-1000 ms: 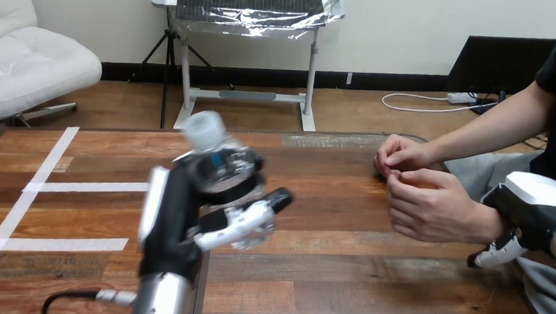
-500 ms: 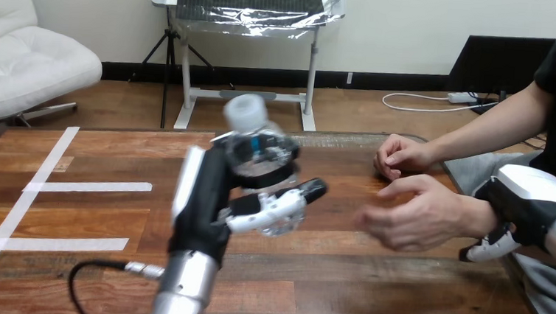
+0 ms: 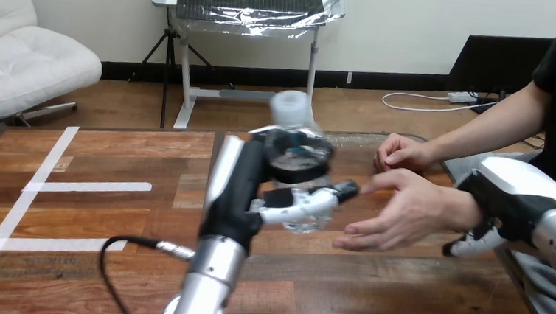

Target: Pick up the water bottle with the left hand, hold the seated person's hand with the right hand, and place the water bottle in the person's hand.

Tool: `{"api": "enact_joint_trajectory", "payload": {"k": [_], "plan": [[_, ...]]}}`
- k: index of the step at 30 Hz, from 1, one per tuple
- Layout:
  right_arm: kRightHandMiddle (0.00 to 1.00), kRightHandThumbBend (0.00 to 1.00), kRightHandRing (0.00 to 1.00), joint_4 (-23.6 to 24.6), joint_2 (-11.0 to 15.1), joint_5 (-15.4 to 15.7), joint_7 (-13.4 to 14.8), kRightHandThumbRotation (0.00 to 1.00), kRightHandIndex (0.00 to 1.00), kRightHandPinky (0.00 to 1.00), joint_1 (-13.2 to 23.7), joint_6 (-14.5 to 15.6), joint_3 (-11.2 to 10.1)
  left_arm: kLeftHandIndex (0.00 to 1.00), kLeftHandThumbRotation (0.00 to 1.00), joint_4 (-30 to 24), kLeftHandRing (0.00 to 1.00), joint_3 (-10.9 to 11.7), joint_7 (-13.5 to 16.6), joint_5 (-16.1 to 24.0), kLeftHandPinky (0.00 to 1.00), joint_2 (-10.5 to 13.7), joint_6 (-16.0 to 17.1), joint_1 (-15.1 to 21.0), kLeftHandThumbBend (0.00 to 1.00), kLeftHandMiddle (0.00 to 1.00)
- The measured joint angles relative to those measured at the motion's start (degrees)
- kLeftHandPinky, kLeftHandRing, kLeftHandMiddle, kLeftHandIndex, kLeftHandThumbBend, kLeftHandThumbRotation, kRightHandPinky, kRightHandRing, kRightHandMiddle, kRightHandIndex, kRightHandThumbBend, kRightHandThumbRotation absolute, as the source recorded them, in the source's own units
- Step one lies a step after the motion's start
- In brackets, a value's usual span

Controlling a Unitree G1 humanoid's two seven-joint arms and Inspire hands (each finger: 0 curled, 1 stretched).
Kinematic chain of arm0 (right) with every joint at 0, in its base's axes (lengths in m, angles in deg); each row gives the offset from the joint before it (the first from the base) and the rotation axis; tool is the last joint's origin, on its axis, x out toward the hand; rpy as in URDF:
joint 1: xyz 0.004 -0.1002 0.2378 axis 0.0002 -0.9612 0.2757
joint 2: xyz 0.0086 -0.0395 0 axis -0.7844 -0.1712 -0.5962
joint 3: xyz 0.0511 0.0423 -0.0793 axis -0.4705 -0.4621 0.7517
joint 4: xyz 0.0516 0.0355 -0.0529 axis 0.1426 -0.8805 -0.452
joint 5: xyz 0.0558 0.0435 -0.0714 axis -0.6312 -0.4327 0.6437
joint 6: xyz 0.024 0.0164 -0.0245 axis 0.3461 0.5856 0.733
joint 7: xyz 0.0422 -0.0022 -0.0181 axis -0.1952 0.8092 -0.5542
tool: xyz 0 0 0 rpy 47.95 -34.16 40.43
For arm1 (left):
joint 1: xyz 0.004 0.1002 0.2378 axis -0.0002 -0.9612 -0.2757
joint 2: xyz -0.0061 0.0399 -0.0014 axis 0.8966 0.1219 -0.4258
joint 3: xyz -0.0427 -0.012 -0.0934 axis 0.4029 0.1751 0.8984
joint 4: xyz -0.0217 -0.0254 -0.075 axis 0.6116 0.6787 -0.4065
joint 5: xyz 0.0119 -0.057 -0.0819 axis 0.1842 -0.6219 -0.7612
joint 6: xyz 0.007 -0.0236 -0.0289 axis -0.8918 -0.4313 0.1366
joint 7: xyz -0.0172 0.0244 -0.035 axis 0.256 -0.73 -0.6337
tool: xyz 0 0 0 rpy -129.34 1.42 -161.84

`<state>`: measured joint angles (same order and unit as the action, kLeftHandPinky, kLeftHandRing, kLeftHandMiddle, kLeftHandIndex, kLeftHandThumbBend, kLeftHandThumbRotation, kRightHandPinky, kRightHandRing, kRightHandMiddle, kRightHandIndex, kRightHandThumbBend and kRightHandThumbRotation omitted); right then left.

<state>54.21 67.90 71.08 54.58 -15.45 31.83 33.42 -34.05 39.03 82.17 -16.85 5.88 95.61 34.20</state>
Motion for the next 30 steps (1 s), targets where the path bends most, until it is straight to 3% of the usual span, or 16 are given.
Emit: {"api": "enact_joint_trajectory", "payload": {"k": [17, 30], "plan": [[0.34, 0.72, 0.26, 6.5, 0.0, 0.1, -1.4, 0.00, 0.39, 0.19, -1.4, -0.3, 0.0, 0.47, 0.00, 1.8, 0.40, -4.8, 0.8, -0.1, 0.37, 0.1, -1.2, 2.4, 0.66, 0.43], [0.33, 0.73, 0.25, 10.0, -0.1, 0.2, -2.0, 0.00, 0.36, 0.18, -2.7, -0.5, 0.0, 0.47, 0.00, 2.1, 0.41, -5.6, 2.4, -0.3, 0.38, 0.1, -1.9, 4.2, 0.63, 0.44]]}}
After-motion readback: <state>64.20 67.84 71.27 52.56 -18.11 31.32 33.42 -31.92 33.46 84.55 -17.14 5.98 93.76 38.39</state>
